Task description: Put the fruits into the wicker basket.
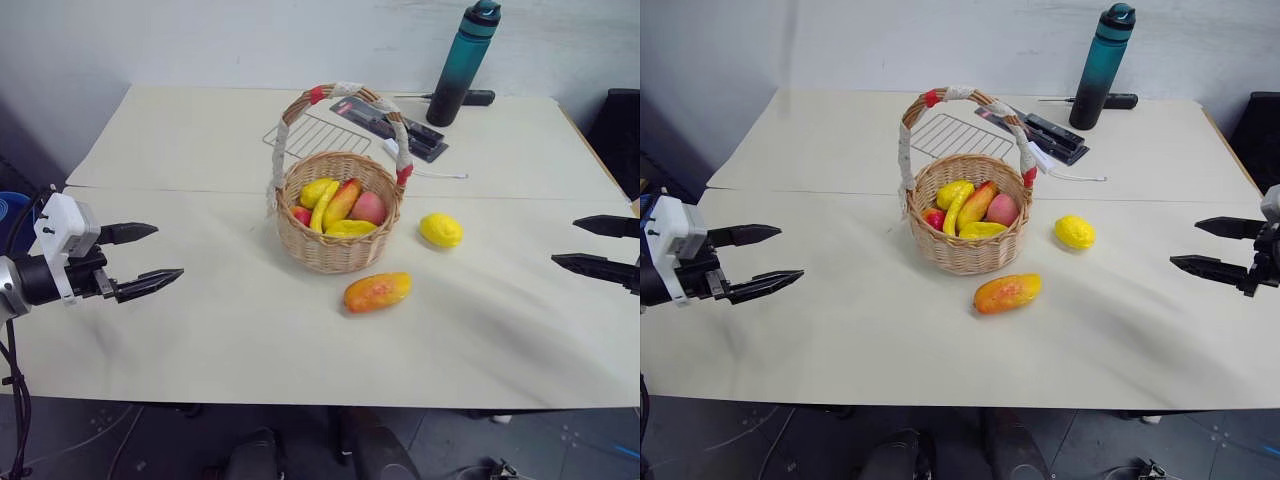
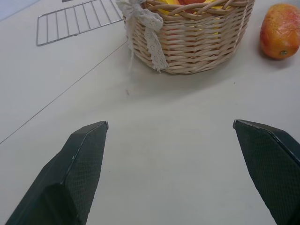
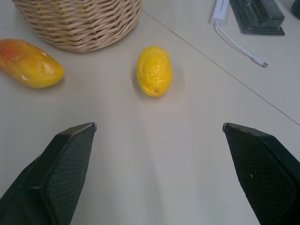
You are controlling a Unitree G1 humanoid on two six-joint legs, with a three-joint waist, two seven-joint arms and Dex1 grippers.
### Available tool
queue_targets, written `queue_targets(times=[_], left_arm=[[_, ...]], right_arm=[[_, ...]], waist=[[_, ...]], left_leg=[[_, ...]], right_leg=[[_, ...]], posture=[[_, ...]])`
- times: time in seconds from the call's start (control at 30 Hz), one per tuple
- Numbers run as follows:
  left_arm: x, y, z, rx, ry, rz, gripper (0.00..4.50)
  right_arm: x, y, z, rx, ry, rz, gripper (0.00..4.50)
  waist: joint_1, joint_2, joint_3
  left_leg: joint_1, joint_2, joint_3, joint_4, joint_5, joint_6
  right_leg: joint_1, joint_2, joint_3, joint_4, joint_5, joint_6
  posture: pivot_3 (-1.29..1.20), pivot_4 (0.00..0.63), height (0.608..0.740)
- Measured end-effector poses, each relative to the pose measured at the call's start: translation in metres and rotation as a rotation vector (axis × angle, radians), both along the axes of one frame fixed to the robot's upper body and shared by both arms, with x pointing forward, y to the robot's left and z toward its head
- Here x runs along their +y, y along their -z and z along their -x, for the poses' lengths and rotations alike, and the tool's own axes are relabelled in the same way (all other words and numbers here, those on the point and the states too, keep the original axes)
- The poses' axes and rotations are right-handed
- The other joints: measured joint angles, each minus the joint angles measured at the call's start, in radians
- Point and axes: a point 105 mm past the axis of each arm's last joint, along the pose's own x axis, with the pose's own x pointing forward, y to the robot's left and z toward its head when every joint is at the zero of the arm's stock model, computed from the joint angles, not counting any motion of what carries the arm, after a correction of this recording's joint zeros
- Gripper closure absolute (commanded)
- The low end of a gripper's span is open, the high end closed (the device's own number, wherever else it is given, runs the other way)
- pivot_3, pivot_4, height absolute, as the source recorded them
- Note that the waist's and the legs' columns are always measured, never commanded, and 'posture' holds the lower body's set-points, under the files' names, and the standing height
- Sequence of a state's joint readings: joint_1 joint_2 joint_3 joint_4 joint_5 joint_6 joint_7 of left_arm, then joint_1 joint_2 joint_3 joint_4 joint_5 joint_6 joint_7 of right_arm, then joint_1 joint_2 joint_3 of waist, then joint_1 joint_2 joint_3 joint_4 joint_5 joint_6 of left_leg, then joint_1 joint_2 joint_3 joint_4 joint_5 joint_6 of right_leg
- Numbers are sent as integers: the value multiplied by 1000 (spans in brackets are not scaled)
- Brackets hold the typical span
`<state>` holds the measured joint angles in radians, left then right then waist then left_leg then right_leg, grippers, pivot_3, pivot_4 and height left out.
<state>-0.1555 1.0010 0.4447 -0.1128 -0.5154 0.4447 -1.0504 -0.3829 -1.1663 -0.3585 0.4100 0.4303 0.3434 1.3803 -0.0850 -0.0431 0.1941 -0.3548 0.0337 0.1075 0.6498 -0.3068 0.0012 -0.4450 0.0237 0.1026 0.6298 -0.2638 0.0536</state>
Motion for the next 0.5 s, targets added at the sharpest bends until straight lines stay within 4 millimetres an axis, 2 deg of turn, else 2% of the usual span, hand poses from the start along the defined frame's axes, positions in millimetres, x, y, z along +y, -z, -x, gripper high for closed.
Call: queue_targets(times=[0.13, 0.5], left_arm=[[-1, -2, -1, -8, 9, -18, 0], [-2, -4, -3, -13, 6, -15, 0]], right_arm=[[-2, -6, -2, -28, 3, 0, 33], [-2, -5, -3, -36, 0, 29, 33]], waist=[[-1, 0, 0], [-1, 0, 0]], left_leg=[[0, 0, 0, 0, 0, 0], [0, 0, 1, 0, 0, 0]], right_leg=[[0, 0, 0, 0, 0, 0], [0, 0, 0, 0, 0, 0]], posture=[[0, 150, 740], [0, 150, 740]])
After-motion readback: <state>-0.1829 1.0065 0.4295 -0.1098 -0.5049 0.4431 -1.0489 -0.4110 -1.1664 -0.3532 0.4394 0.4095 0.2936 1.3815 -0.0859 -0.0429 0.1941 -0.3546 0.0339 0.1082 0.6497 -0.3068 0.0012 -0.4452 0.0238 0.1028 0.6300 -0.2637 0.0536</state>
